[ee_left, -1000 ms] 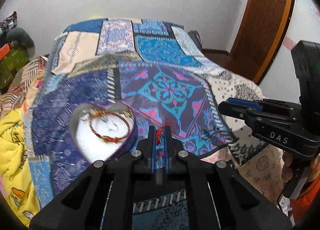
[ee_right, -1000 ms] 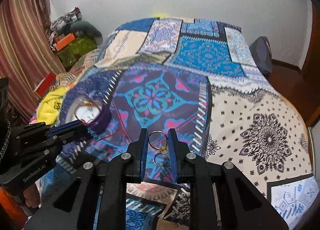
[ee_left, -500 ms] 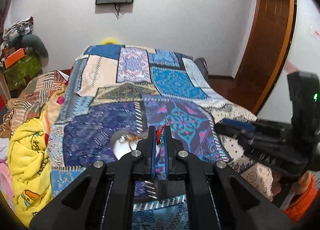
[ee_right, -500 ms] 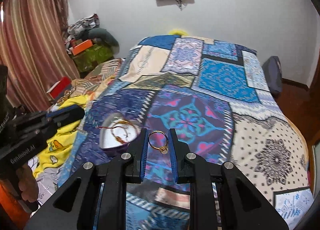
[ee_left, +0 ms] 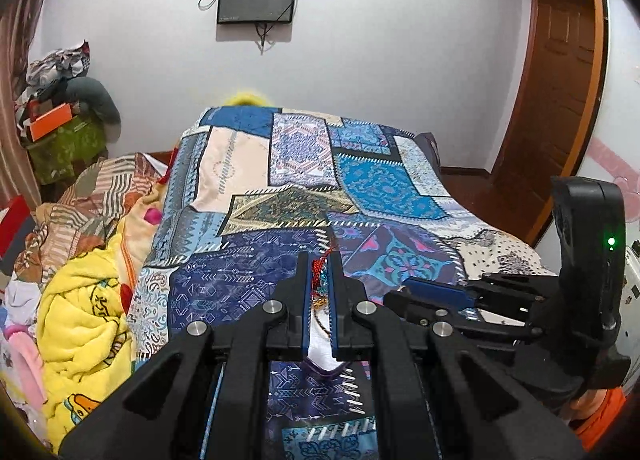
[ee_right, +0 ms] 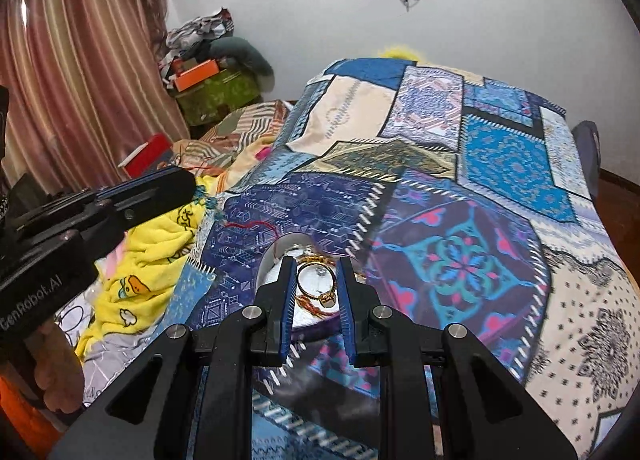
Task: Organize jewelry
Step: 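Carry the rings into the heart tin with the right tool while the left tool brings the string bracelet, then open both tools over the heart tin and lift them away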
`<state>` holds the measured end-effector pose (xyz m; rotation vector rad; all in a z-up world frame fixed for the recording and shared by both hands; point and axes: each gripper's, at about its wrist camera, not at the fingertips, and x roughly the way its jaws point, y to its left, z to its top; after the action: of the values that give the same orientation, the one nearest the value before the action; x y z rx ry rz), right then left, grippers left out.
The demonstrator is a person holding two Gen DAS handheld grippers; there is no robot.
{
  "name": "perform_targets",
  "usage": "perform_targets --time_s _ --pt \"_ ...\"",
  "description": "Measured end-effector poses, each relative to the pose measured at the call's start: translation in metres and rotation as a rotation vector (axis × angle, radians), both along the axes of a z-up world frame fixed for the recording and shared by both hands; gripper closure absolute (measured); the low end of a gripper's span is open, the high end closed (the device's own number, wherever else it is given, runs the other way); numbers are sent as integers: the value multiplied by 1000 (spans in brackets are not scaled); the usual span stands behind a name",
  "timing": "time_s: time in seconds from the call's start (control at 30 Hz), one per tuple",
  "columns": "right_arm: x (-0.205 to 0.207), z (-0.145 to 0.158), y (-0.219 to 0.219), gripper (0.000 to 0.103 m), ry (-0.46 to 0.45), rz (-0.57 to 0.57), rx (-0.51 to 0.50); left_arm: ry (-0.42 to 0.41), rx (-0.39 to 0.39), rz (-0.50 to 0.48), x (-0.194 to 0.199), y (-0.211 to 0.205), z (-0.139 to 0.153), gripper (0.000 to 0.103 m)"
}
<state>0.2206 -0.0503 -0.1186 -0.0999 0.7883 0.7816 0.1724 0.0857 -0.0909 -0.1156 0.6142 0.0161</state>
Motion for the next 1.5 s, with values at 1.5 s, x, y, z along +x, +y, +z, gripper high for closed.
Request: perform_targets --time_s 1.5 --pt "18 -33 6 83 90 15 -82 163 -97 1 34 16 -62 92"
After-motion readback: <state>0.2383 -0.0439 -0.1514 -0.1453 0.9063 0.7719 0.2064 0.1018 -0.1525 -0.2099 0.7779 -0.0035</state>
